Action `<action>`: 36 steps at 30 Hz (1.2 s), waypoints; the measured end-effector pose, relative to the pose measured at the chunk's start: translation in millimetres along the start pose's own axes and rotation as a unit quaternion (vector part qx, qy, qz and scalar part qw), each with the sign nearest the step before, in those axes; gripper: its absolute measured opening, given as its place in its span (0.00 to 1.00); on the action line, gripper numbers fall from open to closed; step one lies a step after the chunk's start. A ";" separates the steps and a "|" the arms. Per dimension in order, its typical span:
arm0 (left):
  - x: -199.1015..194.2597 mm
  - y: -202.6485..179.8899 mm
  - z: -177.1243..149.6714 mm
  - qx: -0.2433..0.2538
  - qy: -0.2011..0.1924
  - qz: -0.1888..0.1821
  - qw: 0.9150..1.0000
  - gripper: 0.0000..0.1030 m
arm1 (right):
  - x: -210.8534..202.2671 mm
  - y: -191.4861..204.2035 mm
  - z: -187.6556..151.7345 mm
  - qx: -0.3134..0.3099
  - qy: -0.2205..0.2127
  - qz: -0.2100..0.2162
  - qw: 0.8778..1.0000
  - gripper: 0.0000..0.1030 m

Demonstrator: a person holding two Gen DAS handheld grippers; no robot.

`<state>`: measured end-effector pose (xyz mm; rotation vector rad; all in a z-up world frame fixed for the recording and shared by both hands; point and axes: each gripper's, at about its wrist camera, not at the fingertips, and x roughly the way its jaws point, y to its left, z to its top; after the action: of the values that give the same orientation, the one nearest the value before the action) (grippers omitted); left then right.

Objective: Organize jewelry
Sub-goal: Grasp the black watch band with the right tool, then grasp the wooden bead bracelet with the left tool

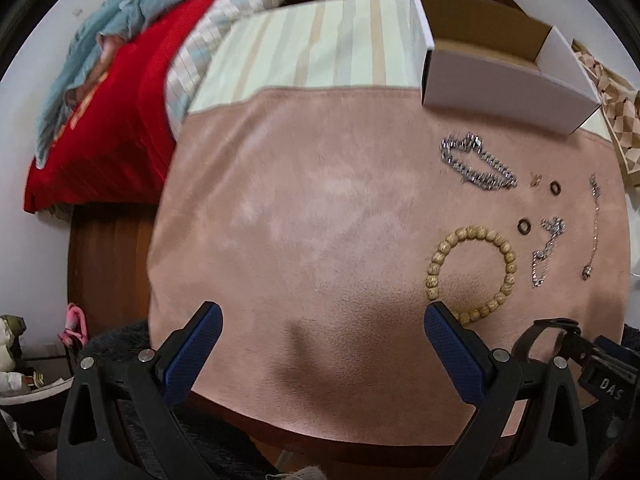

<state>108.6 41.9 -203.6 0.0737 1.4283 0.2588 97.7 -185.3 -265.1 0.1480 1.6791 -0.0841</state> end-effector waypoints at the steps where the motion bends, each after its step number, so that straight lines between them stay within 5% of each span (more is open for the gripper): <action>1: 5.2 -1.6 0.2 0.001 0.006 -0.006 1.000 1.00 | 4.4 2.6 0.4 -0.005 0.005 -0.002 1.000 0.47; 3: 13.6 -5.9 2.0 0.000 0.017 -0.023 1.000 1.00 | 1.2 8.8 -0.6 -0.020 -0.010 -0.010 1.000 0.14; 4: 17.8 -8.6 2.8 -0.001 0.025 -0.034 0.999 1.00 | -0.3 9.9 -1.0 -0.022 -0.013 -0.007 1.000 0.07; 9: 34.3 -26.2 10.9 0.005 0.042 -0.074 0.996 0.97 | -15.3 1.9 8.1 -0.006 -0.053 -0.014 0.999 0.04; 13: 39.3 -42.5 14.8 0.031 0.044 -0.074 0.996 0.63 | -19.3 -2.5 20.7 0.000 -0.064 -0.022 0.998 0.04; 16: 36.4 -50.6 14.1 0.045 0.029 -0.074 0.996 0.56 | -21.6 -8.2 26.0 0.007 -0.071 -0.025 0.997 0.04; 18: 31.3 -55.4 12.6 0.054 0.014 -0.085 0.995 0.42 | -19.1 -15.3 28.3 0.010 -0.072 -0.023 0.997 0.04; 20: 27.3 -59.8 13.0 0.065 0.009 -0.101 0.993 0.07 | -19.2 -17.1 26.7 0.012 -0.073 -0.024 0.997 0.04; 36: -56.5 -42.8 10.9 0.072 -0.055 -0.145 0.985 0.07 | -55.8 -10.6 13.3 0.005 -0.123 0.000 0.992 0.03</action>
<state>118.2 -10.9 -156.1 -0.0021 1.3273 -0.0868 115.2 -200.3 -211.6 0.1396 1.4329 -0.1067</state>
